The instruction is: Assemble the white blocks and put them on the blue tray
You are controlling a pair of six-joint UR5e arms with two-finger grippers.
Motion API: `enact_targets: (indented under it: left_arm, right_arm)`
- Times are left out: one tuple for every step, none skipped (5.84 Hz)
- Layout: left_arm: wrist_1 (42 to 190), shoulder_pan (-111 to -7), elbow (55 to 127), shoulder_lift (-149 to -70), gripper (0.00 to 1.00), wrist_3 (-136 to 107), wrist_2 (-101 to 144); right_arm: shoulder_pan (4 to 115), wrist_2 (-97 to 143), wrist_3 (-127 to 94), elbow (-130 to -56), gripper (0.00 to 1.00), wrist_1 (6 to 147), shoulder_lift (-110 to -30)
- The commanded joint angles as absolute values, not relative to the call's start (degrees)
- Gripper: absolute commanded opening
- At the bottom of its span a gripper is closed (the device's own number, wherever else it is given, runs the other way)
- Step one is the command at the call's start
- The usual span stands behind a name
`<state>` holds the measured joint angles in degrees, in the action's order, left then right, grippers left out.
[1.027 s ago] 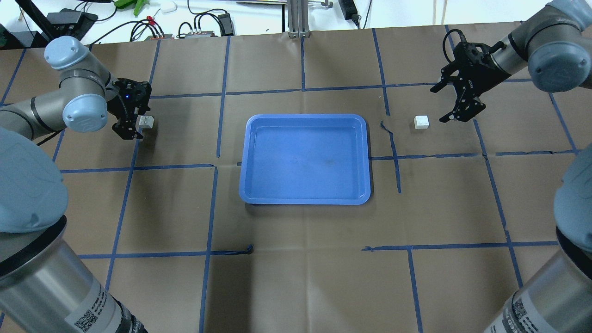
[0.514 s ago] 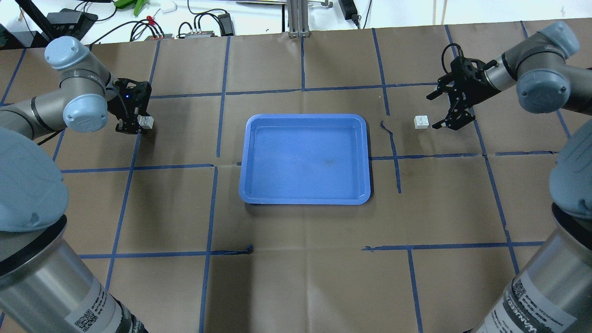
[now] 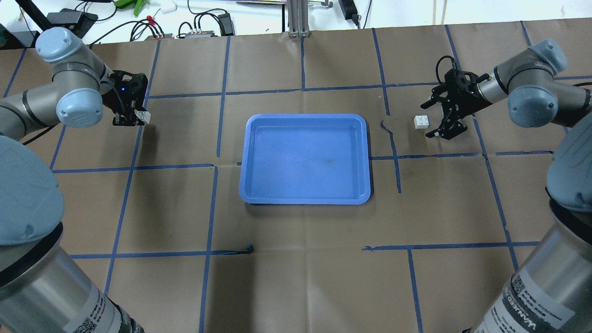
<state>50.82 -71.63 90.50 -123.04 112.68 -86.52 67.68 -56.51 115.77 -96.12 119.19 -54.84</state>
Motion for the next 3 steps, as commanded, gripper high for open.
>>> enact_targets:
  left_arm:
    - [52.3,-79.0,90.5,-119.7,0.12,106.6,-86.8]
    - [54.6,-83.8,90.6,-118.8,0.12,103.7,-86.9]
    - [56.0,-89.2,91.2,-117.8,0.13,96.1,-87.4]
  right_arm:
    - [67.7,-56.4,115.7,-96.3,0.92,119.3,-54.8]
    - [67.7,-56.5,115.7,-96.3,0.76,119.3,-54.8]
    - [67.7,-56.8,115.6,-96.2,0.62,119.3,-54.8]
